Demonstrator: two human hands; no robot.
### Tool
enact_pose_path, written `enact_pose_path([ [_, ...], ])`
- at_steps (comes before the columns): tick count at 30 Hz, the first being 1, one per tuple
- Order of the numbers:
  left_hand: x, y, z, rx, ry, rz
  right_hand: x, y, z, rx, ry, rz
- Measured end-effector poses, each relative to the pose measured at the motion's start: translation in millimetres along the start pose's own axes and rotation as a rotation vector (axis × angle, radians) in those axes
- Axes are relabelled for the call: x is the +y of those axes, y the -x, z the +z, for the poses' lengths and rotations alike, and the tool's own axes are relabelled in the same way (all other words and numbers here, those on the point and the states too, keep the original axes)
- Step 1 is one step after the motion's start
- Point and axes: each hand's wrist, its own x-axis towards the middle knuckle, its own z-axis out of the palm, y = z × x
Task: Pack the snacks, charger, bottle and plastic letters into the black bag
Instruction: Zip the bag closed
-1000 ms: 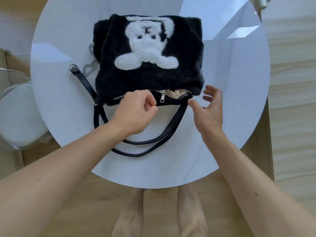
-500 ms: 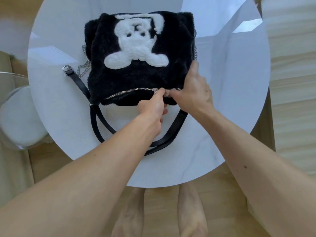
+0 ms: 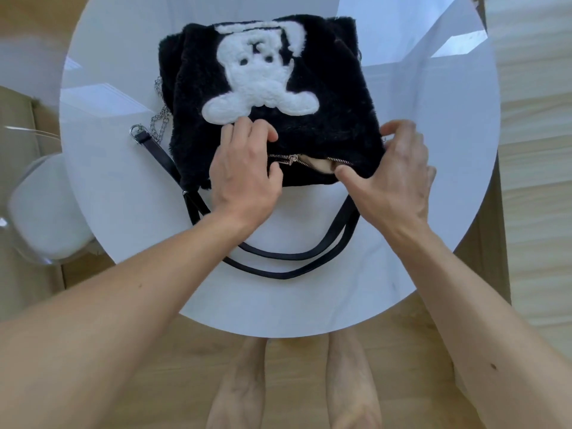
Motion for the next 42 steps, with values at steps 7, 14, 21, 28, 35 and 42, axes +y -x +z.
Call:
enact_pose_path([
  [7, -20.1, -14.7, 2.6, -0.052, -0.317, 0.263, -35.2, 40.1, 31.6, -0.28, -0.128, 0.058],
  [14, -27.5, -14.3, 3.2, -0.051, -0.295, 0.294, -62.0, 15.3, 63.1, -0.154, -0.008, 0.124],
  [21, -28.8, -13.0, 1.5, -0.073, -0.231, 0.285, -68.2, -3.5, 59.5, -0.159, 0.106, 0.089],
  [28, -27.0, -13.2, 2.2, -0.072, -0.196, 0.289, -72.7, 9.9, 62.1, -0.157, -0.511, 0.471],
  [35, -27.4, -12.7, 6.5, -0.073, -0.166, 0.283, -69.9, 13.7, 66.8, -0.136, -0.49, 0.423],
  [42, -20.3, -22.0, 5.9, -0.044, -0.184, 0.333, -64.1, 9.3, 45.4, -0.258, 0.084, 0.013],
])
